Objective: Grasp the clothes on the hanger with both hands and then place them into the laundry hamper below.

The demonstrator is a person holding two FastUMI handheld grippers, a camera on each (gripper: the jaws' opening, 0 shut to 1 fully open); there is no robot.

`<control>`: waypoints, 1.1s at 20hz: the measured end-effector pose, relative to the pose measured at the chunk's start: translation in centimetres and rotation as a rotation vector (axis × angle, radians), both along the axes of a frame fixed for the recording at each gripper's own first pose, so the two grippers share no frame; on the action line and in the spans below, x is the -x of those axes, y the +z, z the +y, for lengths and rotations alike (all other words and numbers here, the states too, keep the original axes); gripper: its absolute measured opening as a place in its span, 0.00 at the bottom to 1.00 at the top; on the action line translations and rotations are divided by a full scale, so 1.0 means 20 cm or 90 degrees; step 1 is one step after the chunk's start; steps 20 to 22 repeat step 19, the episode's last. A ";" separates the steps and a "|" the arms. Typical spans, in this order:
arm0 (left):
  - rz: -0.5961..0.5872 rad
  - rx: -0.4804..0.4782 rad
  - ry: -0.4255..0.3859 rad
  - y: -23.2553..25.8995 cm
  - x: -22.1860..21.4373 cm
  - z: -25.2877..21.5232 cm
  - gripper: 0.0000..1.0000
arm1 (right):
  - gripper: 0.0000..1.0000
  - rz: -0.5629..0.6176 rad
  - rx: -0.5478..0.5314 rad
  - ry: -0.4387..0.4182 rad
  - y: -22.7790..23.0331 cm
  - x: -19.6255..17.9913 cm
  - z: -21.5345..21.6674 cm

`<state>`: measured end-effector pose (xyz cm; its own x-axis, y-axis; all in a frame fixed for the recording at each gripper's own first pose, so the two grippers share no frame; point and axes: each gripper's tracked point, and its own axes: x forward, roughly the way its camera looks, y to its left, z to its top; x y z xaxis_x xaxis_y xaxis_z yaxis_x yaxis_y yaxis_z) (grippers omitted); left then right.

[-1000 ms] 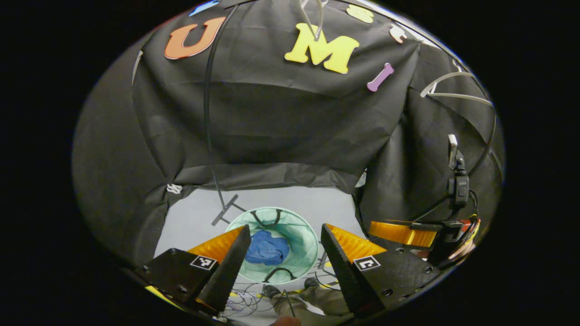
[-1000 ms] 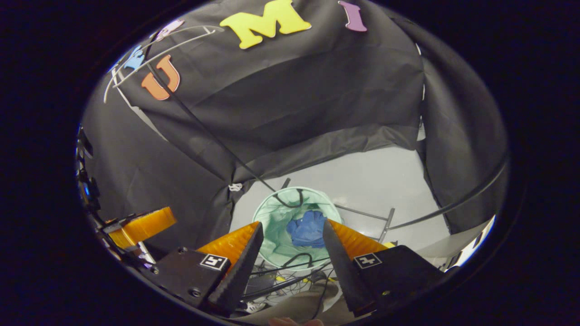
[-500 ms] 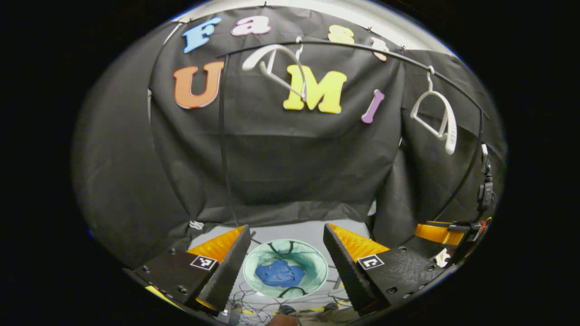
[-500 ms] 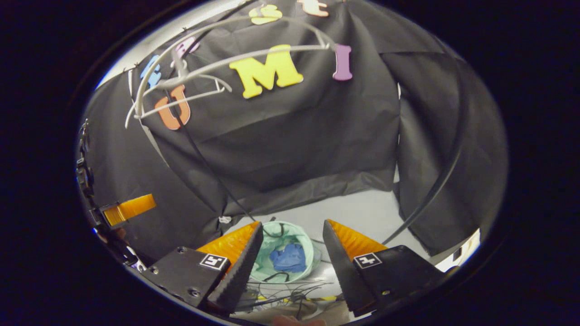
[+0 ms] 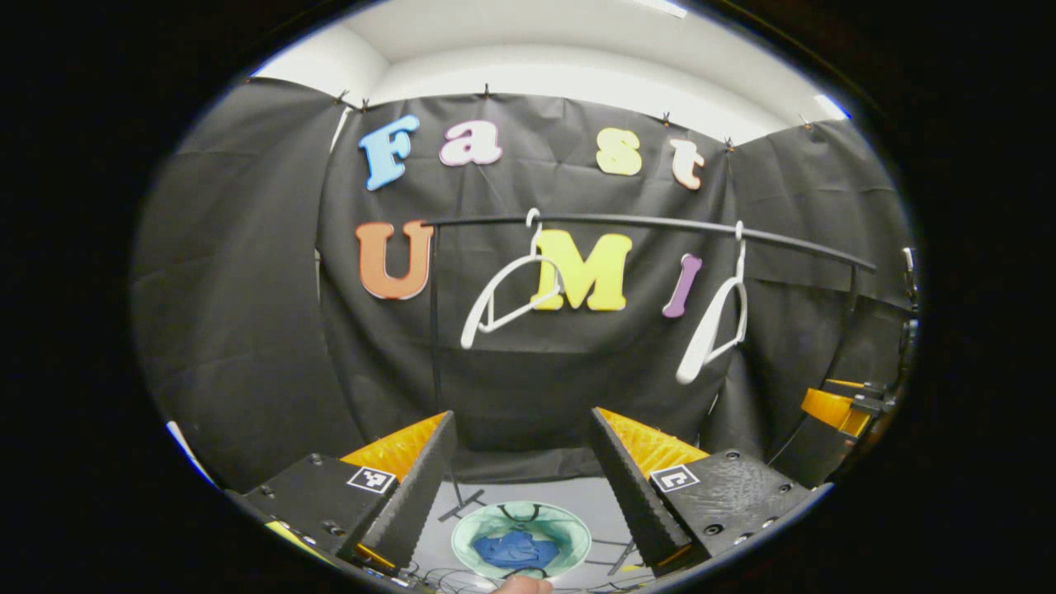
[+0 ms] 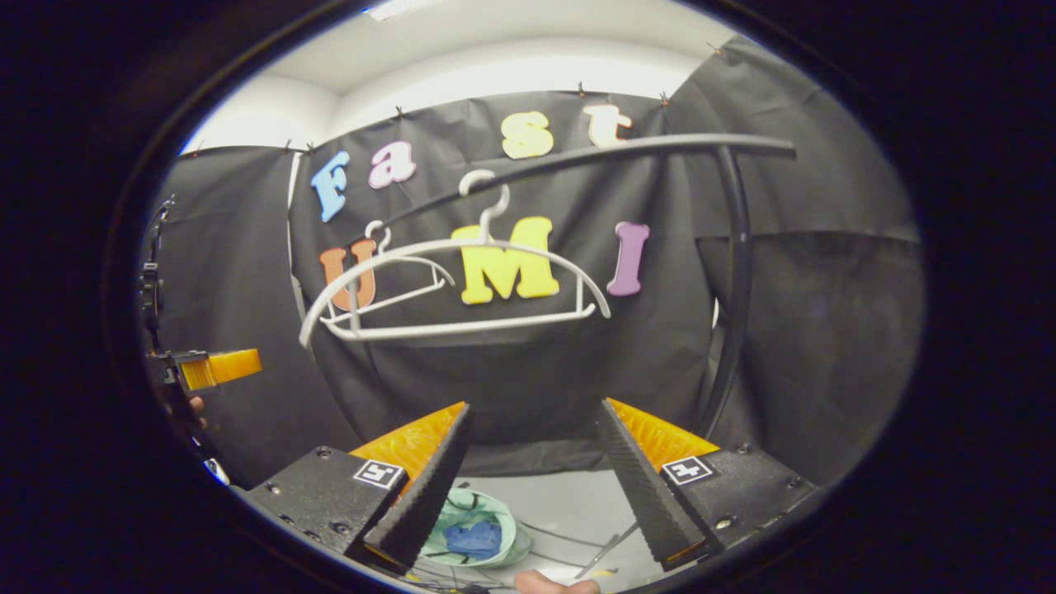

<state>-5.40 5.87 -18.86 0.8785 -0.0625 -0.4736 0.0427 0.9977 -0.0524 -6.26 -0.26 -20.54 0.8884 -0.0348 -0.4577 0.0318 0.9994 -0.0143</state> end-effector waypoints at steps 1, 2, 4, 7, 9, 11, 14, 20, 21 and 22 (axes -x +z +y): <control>-0.007 -0.003 0.003 0.05 0.00 -0.01 0.92 | 0.96 -0.020 0.010 0.003 0.10 -0.03 0.00; -0.022 -0.009 0.005 0.12 0.00 0.00 0.92 | 0.96 -0.042 0.019 0.011 0.19 -0.05 0.00; -0.060 -0.033 0.010 0.25 0.00 -0.02 0.92 | 0.99 -0.090 0.043 0.026 0.36 -0.08 0.00; -0.121 -0.061 0.018 0.46 0.01 -0.03 0.93 | 0.99 -0.164 0.068 0.054 0.56 -0.12 0.04; -0.165 -0.081 0.034 0.56 0.06 0.00 0.94 | 0.96 -0.205 0.083 0.079 0.64 -0.12 0.09; -0.199 -0.104 0.051 0.65 0.12 0.02 0.96 | 0.96 -0.225 0.073 0.104 0.67 -0.12 0.15; -0.237 -0.125 0.083 0.72 0.18 0.06 0.98 | 1.00 -0.231 0.022 0.127 0.66 -0.14 0.21; -0.269 -0.125 0.129 0.76 0.35 0.04 1.00 | 1.00 -0.222 -0.020 0.146 0.61 -0.16 0.19; -0.269 -0.125 0.129 0.76 0.35 0.04 1.00 | 1.00 -0.222 -0.020 0.146 0.61 -0.16 0.19; -0.269 -0.125 0.129 0.76 0.35 0.04 1.00 | 1.00 -0.222 -0.020 0.146 0.61 -0.16 0.19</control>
